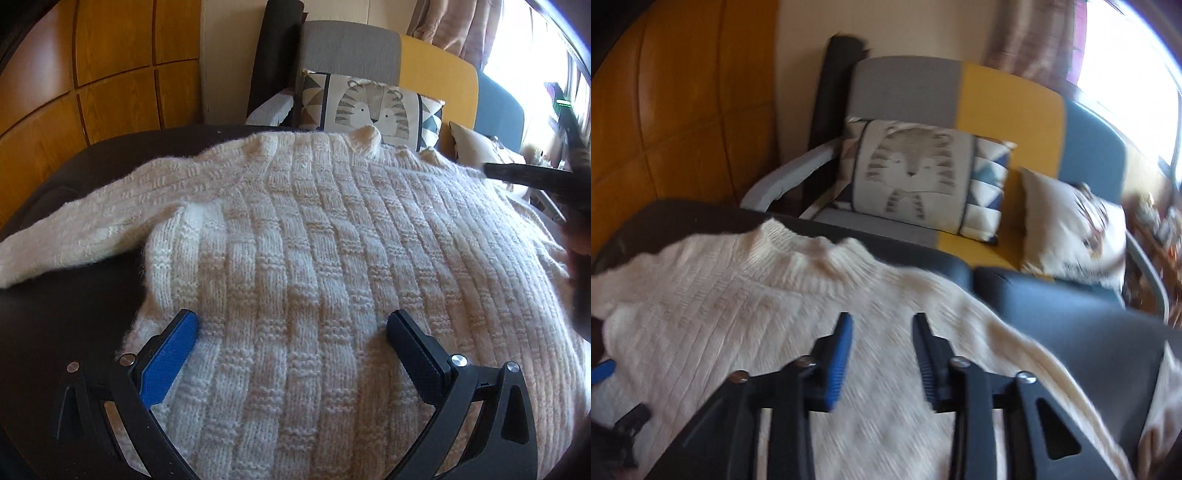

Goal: Fold clothes

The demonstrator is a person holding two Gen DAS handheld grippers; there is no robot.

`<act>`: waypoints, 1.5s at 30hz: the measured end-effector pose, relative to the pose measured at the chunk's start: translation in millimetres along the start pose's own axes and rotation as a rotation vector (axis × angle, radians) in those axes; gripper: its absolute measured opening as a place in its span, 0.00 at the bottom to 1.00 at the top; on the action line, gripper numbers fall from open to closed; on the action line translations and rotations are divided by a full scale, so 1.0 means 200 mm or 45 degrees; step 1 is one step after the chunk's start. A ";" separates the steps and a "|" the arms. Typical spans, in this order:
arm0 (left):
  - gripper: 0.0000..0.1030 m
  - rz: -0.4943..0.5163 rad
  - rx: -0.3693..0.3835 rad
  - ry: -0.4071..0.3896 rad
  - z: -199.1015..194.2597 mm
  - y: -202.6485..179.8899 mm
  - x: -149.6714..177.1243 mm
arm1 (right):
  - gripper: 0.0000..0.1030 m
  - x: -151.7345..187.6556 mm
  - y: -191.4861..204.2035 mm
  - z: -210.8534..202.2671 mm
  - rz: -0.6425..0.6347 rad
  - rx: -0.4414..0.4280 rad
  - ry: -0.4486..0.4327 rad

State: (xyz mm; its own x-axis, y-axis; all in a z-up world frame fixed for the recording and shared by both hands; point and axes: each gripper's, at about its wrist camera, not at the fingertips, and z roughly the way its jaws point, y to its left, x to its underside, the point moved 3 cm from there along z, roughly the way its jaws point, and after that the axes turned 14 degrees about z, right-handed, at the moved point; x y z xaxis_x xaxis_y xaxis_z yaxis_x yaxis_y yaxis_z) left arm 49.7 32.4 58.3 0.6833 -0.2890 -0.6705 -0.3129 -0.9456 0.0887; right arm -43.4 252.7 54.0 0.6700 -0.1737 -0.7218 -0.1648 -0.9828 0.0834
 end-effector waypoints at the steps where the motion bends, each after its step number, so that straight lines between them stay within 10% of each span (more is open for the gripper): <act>1: 1.00 -0.006 0.005 -0.006 0.00 0.00 0.00 | 0.19 -0.02 0.05 0.06 -0.018 0.000 0.019; 23: 1.00 -0.097 0.055 -0.070 -0.03 0.06 0.03 | 0.20 -0.19 0.04 0.49 0.082 0.055 0.128; 30: 1.00 -0.105 0.057 -0.072 -0.04 0.06 0.04 | 0.20 -0.15 0.51 0.30 -0.128 -0.276 0.050; 45: 1.00 -0.110 0.033 -0.061 -0.04 0.06 0.06 | 0.24 -0.06 0.65 0.51 -0.169 -0.104 0.123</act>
State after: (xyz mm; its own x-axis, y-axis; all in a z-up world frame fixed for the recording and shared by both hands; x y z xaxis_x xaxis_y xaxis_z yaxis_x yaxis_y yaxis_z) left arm 59.2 16.8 57.4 0.6764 -0.1981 -0.7094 -0.2712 -0.9625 0.0102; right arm -146.5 132.7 3.3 0.7488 -0.0431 -0.6614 -0.0132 -0.9987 0.0502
